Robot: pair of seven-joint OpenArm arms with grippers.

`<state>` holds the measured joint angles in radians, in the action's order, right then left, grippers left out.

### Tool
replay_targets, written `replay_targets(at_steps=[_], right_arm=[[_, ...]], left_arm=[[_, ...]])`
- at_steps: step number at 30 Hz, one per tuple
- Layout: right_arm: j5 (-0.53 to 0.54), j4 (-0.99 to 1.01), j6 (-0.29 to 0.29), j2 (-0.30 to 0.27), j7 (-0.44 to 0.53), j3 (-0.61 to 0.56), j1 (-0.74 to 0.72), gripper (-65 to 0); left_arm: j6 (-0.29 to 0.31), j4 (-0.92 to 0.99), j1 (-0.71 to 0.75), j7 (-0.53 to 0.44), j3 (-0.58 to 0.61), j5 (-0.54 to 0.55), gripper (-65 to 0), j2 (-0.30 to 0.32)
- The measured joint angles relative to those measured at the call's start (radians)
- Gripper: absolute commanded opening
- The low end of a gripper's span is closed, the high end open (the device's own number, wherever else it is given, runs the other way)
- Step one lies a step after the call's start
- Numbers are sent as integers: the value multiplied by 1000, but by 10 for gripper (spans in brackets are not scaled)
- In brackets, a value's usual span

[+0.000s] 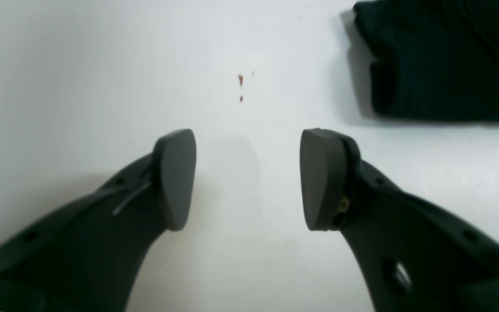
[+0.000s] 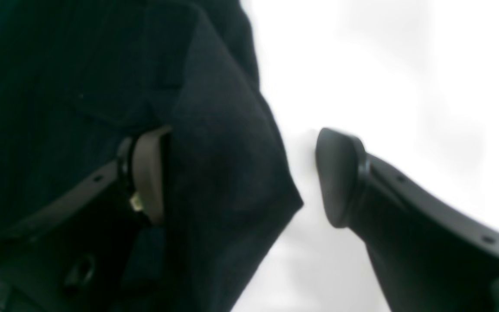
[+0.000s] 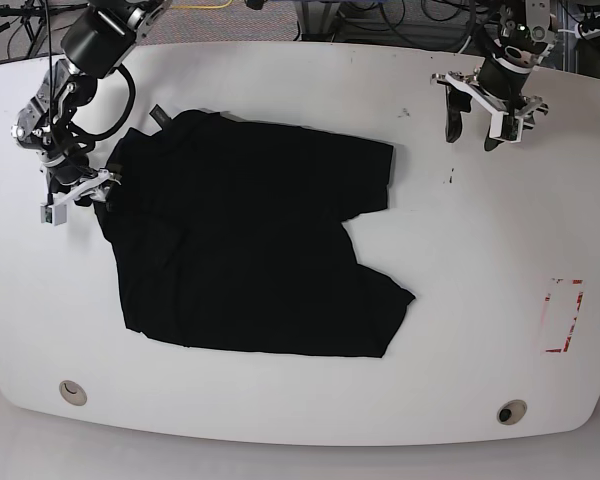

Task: Fold the T-shirt properly
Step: 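Lower the left gripper and grasp the opposite sleeve edge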

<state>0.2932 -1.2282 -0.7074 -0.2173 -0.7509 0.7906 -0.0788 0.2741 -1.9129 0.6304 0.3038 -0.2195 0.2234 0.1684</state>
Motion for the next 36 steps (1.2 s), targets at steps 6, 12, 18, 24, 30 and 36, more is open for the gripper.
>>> replay_targets(at_steps=[6,12,18,24,30,36], right_arm=[[-9,40,-1,-10,14,14,-26,-277],[-33,23,6,0,5,-2,-20,-572],[-47,-23,15,32,-13,-14,-6,-650],[-89,-101,15,66,-45,-26,9,-650],[-88,-136,15,92,-40,-36,26,-650],[-102,-145,15,105,-46,-36,26,-650]], left_arm=[[-2,-3,-4,10,1,26,-290,9],[7,6,-65,62,50,54,-291,2],[15,31,-168,99,90,94,-288,-17],[16,66,-205,141,99,126,-284,-9],[31,81,-235,143,103,161,-283,-7],[32,90,-280,156,88,221,-280,-5]])
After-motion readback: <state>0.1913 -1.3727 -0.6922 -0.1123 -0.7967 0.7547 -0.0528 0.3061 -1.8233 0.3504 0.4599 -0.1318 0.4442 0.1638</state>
